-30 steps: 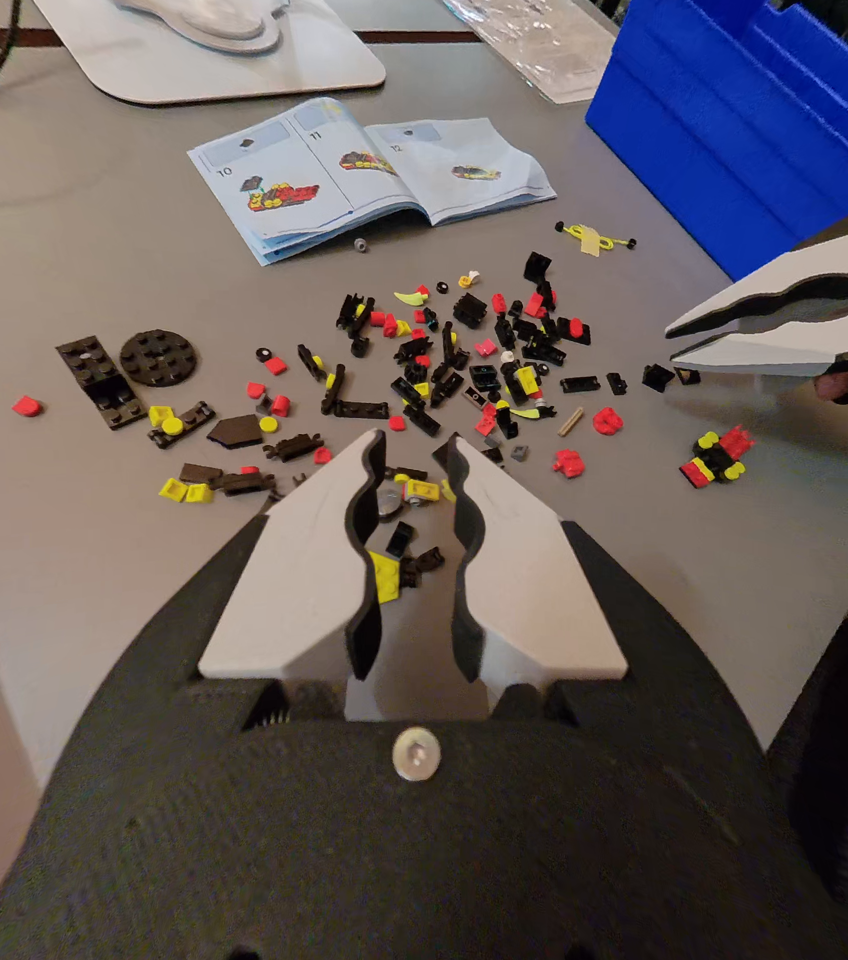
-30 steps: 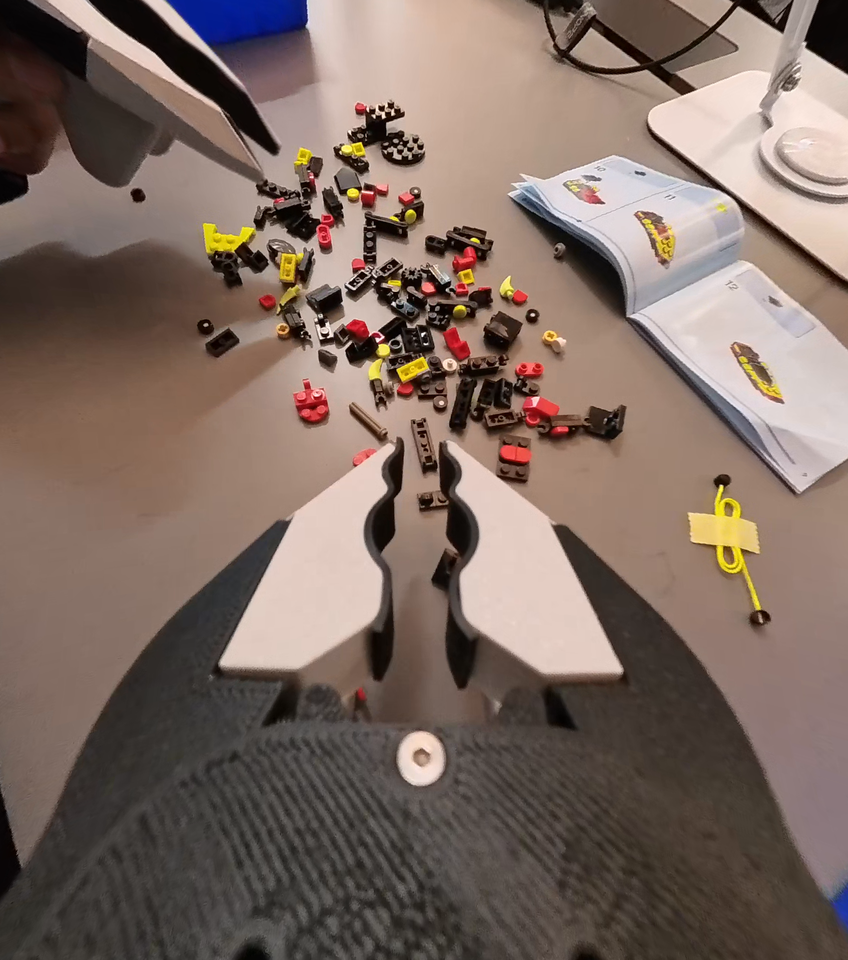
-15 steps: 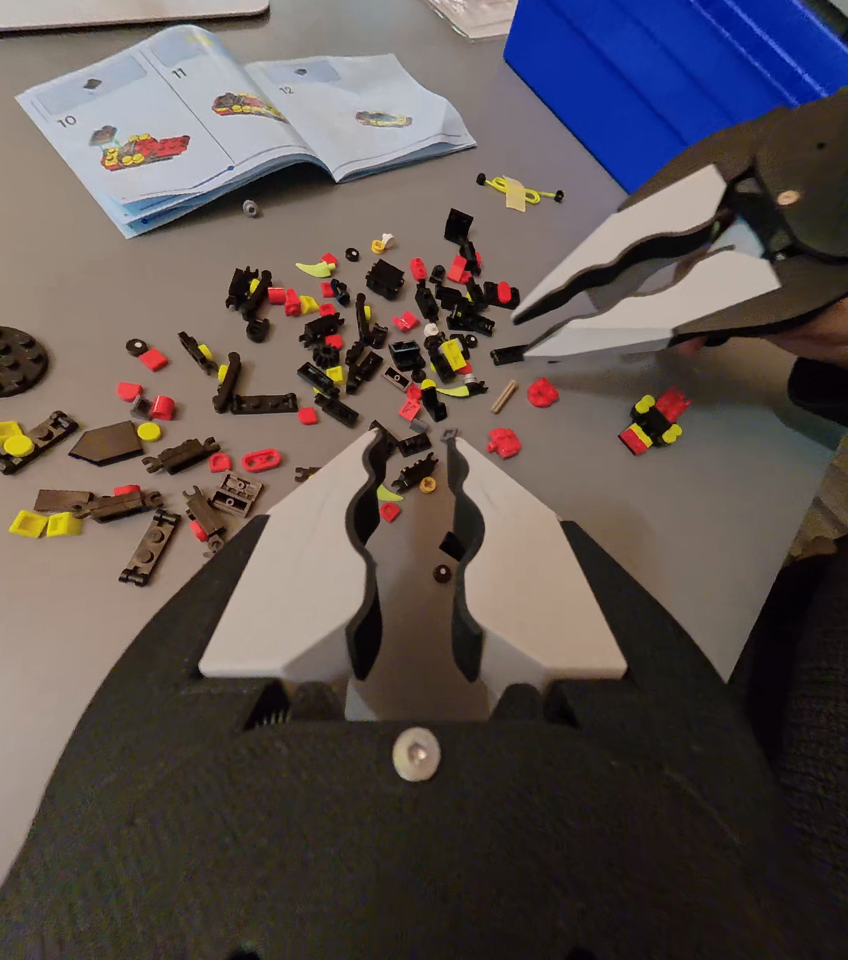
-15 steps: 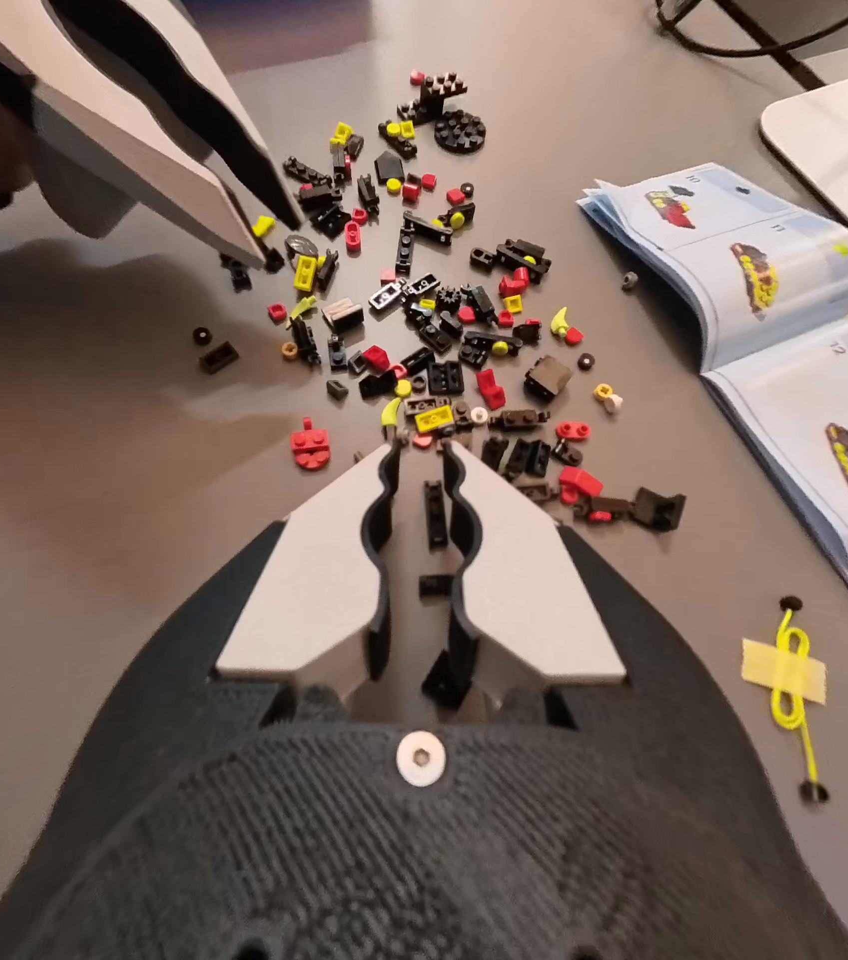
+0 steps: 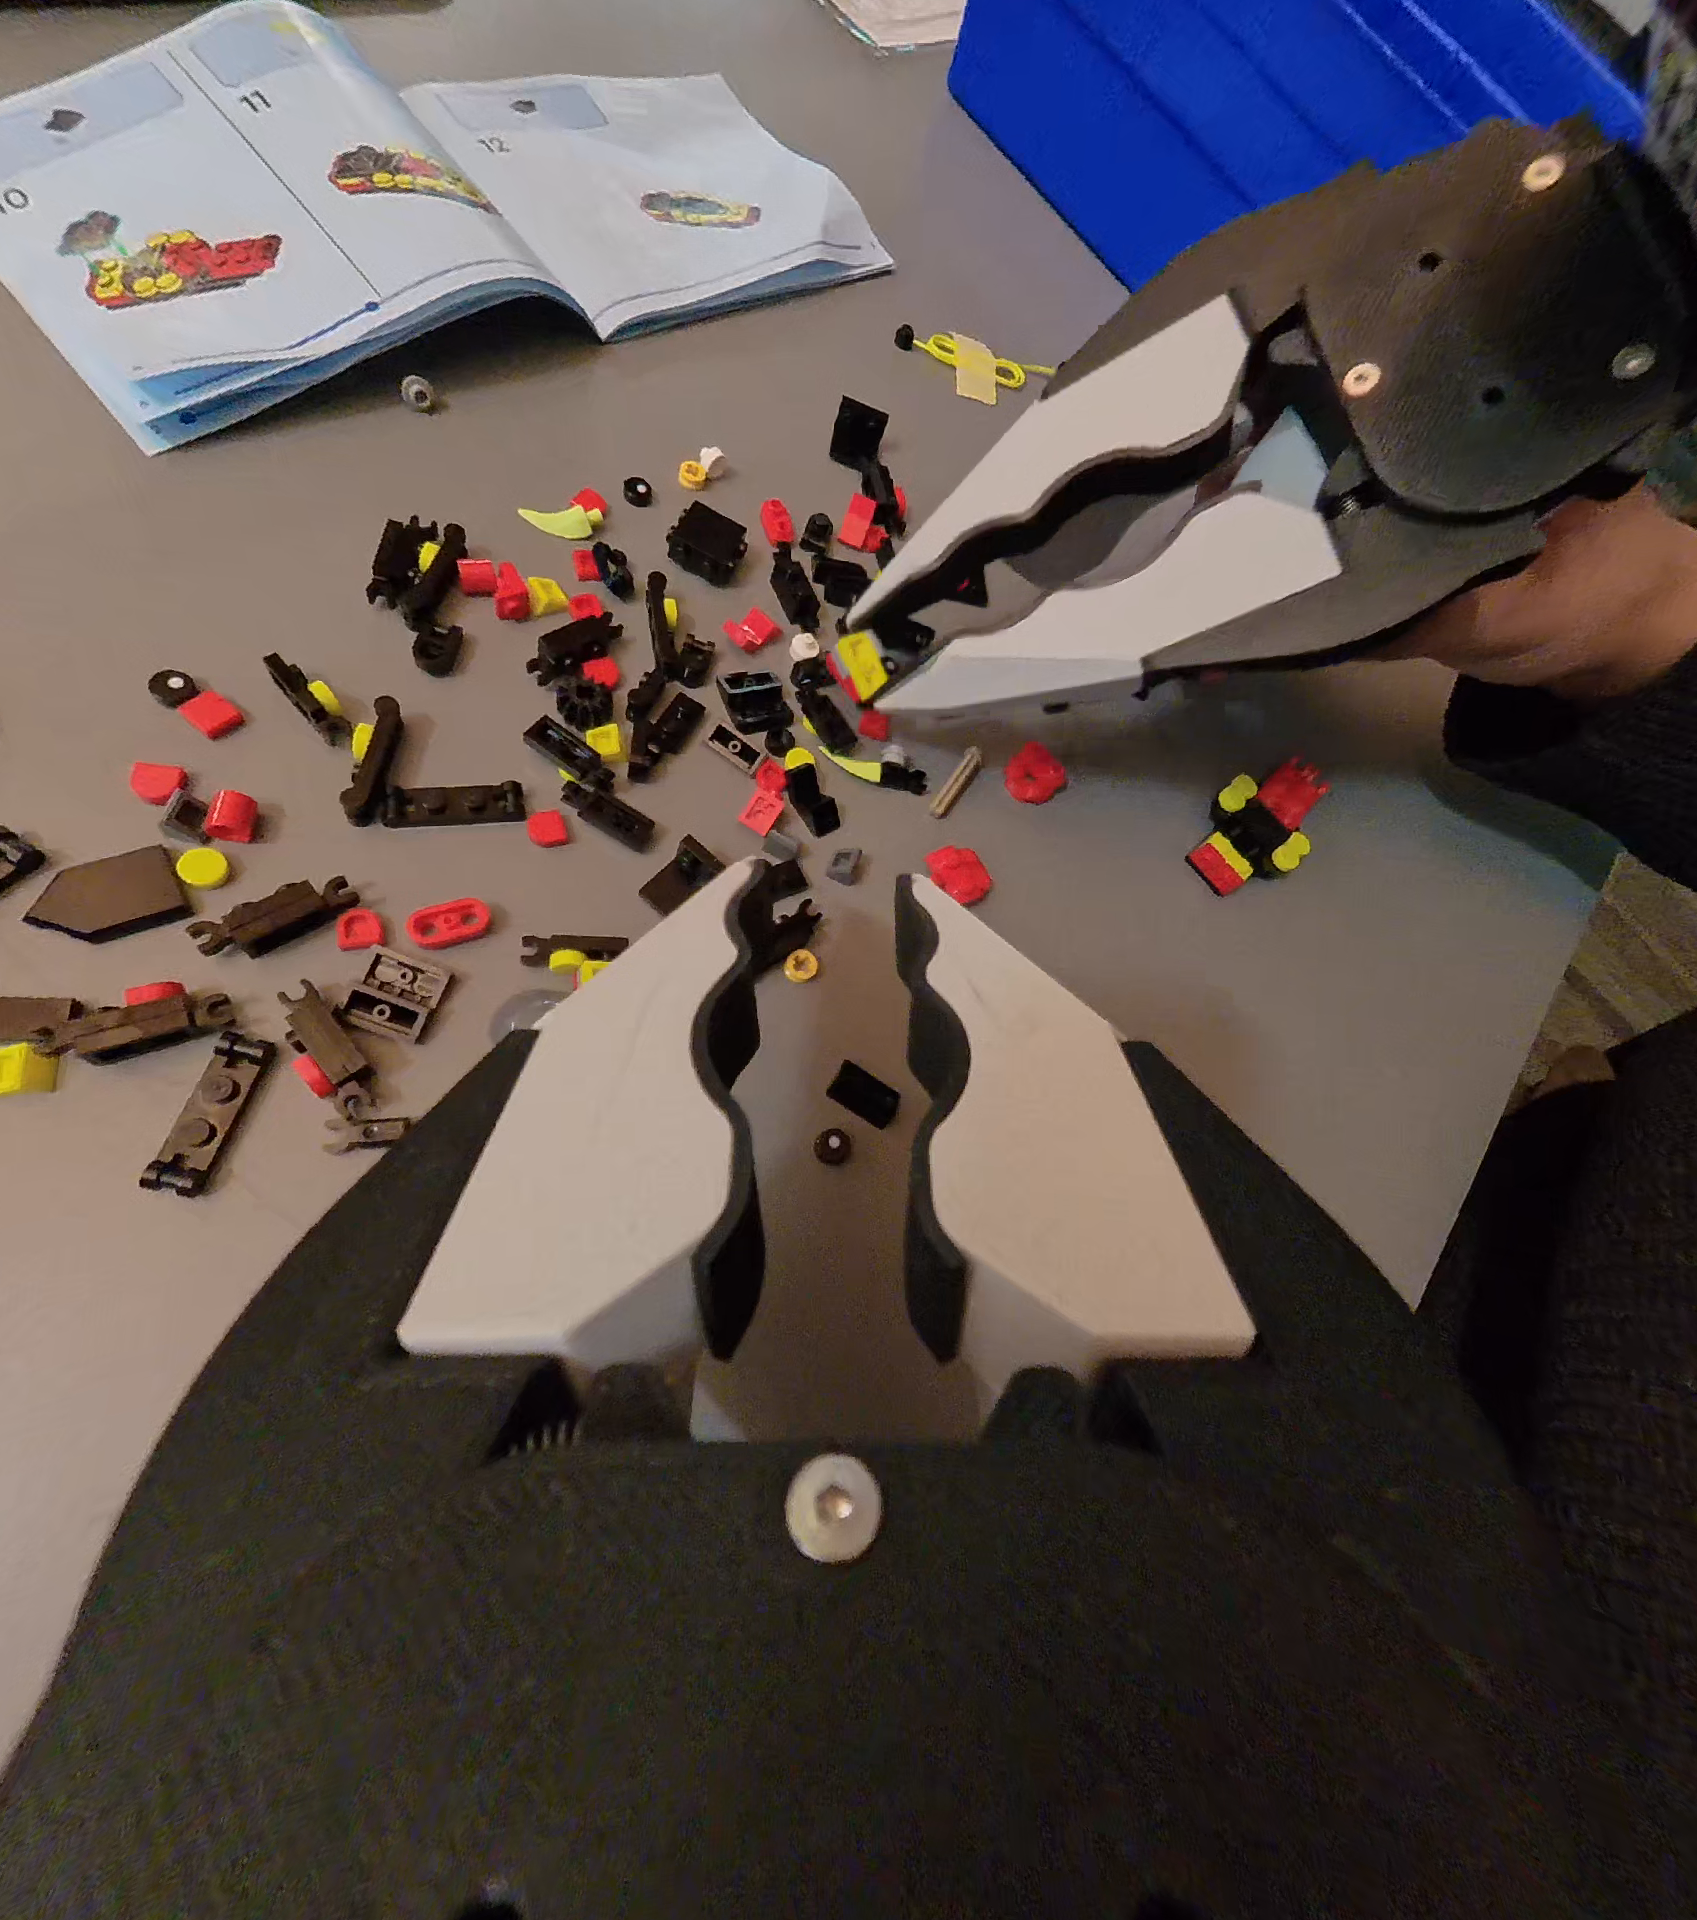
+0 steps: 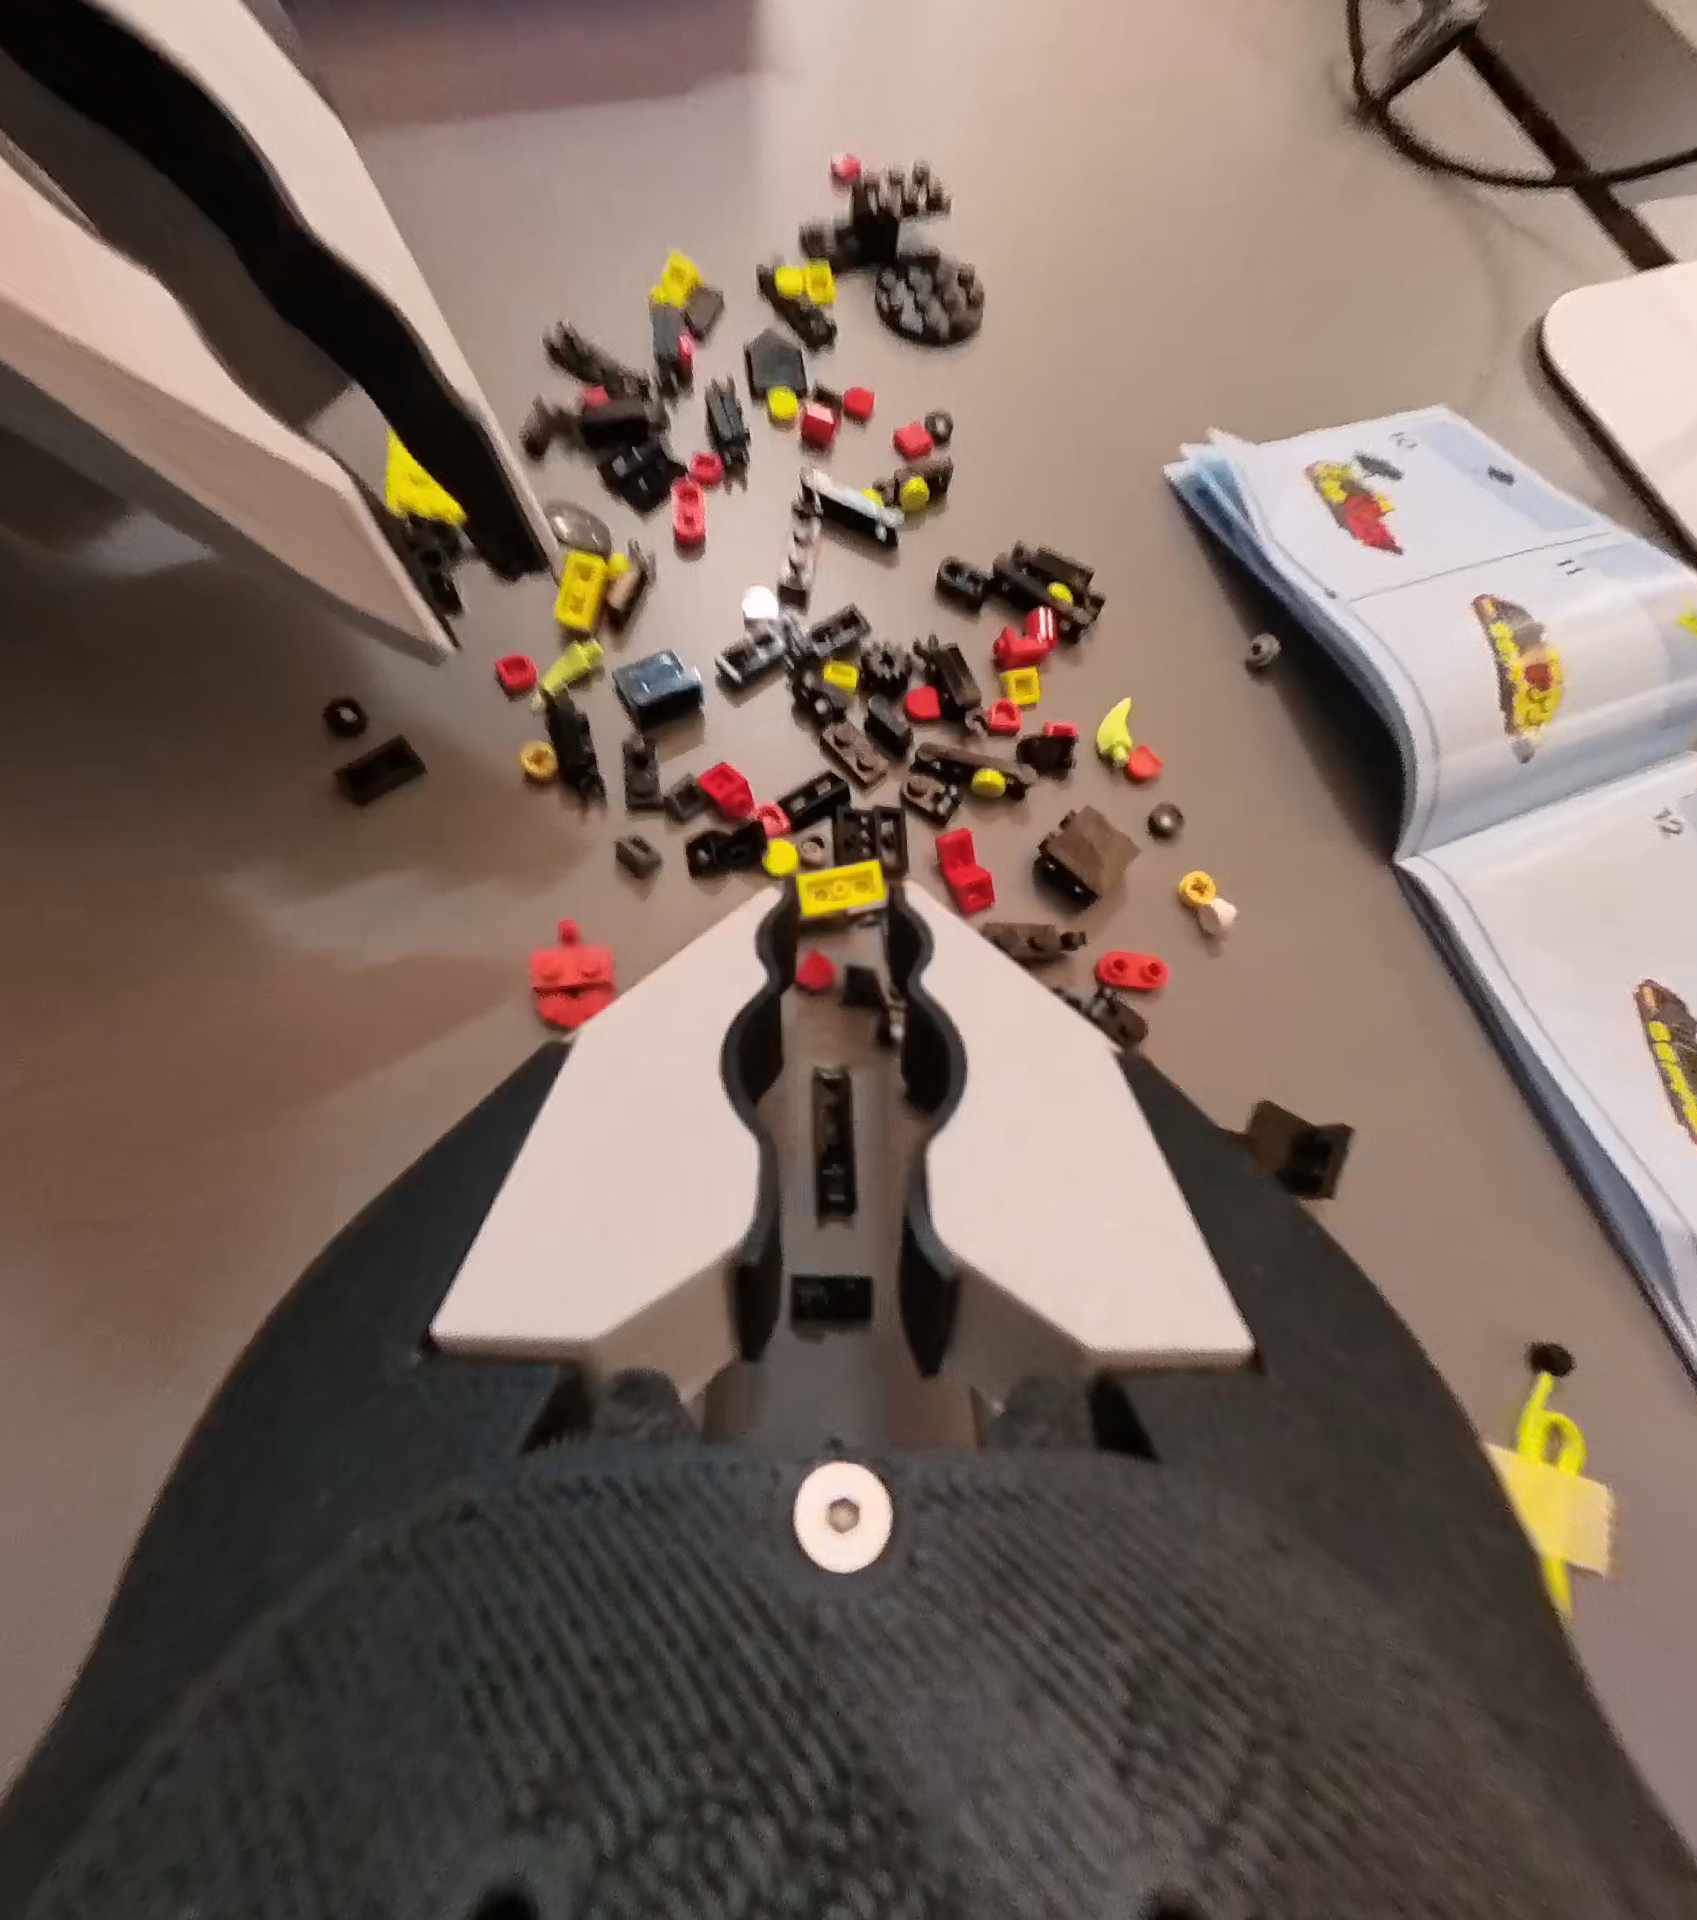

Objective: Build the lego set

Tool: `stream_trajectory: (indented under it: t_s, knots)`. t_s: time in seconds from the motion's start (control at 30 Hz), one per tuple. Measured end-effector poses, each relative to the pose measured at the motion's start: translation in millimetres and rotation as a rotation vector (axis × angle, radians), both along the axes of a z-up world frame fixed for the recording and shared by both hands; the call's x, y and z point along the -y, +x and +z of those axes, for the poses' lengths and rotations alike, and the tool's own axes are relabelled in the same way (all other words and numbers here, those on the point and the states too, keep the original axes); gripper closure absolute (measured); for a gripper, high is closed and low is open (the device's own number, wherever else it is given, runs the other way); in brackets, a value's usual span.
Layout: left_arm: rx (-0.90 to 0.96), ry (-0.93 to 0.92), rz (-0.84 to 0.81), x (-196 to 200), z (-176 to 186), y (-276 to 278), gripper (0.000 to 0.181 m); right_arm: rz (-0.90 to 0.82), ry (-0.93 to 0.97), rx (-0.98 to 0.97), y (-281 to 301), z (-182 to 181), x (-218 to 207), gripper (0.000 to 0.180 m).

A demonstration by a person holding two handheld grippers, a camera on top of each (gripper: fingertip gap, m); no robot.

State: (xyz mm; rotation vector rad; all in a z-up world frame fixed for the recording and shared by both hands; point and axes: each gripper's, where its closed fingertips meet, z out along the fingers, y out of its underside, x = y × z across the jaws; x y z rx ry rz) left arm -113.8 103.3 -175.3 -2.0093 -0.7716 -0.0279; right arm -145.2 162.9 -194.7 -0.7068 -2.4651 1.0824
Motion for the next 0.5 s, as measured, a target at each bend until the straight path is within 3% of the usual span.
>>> stream_trajectory:
  t_s: [0.27, 0.5]
  knots:
    - [-0.108, 0.070, -0.041, -8.3, 21.8, 3.7, 0.158, 0.112, -0.582, 0.328, 38.2, 53.5, 46.3, 0.164]
    - [-0.321, 0.098, -0.018, -8.5, 48.0, -1.0, 0.159, 0.059, -1.078, 0.633, 30.4, 93.4, 36.7, 0.165]
